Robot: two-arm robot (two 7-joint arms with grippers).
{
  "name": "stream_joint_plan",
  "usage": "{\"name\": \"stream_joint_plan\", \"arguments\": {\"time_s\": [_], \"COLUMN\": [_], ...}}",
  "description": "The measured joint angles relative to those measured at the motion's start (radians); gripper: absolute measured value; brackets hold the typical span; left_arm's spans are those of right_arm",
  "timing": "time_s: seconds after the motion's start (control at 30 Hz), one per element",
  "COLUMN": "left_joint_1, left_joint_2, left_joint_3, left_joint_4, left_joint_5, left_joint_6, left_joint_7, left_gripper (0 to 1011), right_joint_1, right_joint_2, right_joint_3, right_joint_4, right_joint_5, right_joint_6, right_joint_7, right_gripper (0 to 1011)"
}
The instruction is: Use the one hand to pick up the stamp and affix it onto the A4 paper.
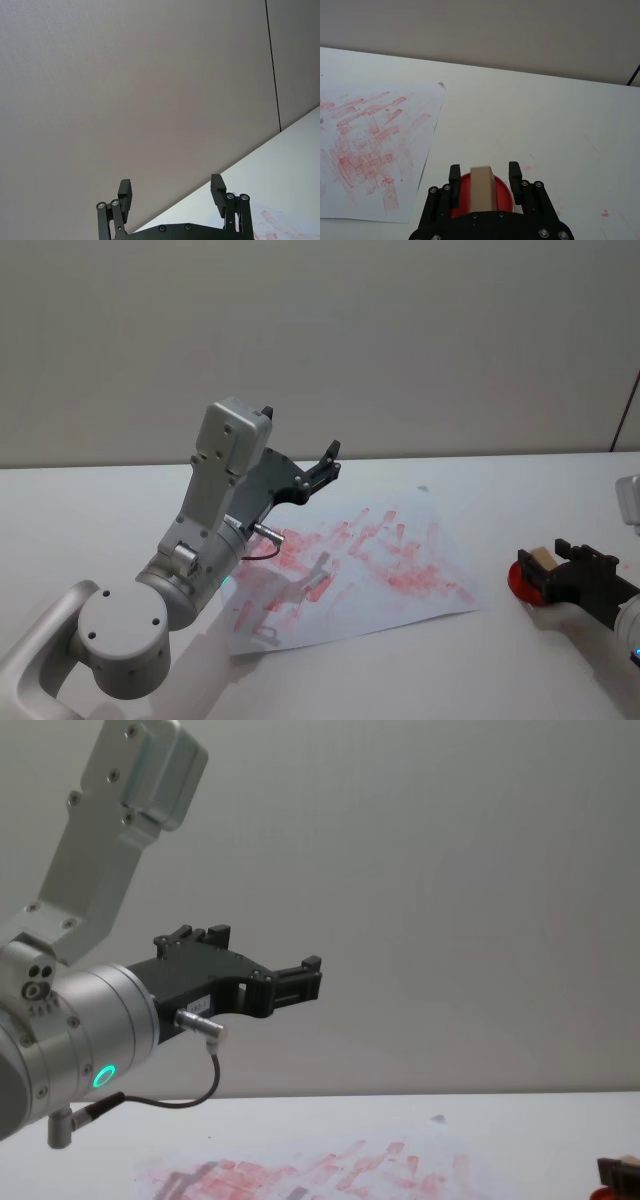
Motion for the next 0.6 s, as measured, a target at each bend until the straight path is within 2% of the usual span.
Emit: {"name": "stream_joint_plan", "arguments": {"time_s": [0.07,0.17,0.23,0.43,0.6], "left_joint_1": [0.0,0.0,0.0,0.0,0.0], "left_joint_2": [0.0,0.0,0.0,0.0,0.0], "left_joint_3": [0.0,0.0,0.0,0.0,0.0], "left_joint_4": [0.0,0.0,0.0,0.0,0.0], "left_joint_5": [0.0,0.0,0.0,0.0,0.0], "left_joint_6": [0.0,0.0,0.0,0.0,0.0], "left_joint_7": [0.0,0.0,0.0,0.0,0.0], "left_gripper": [1001,1001,1001,1001,1001], "right_joint_1": [0.0,0.0,0.0,0.001,0.001], "right_joint_2": [0.0,0.0,0.0,0.0,0.0], "right_joint_3": [0.0,0.0,0.0,0.0,0.0], "right_joint_4": [0.0,0.0,-0.001,-0.001,-0.001], "right_joint_5": [0.0,0.0,-0.001,-0.001,-0.002], "right_joint_6": [0.001,0.002,0.003,0.005,0.006], "right_joint_7": [0.0,-0.001,-0.001,-0.001,-0.002], "right_gripper": [601,743,761,948,1001]}}
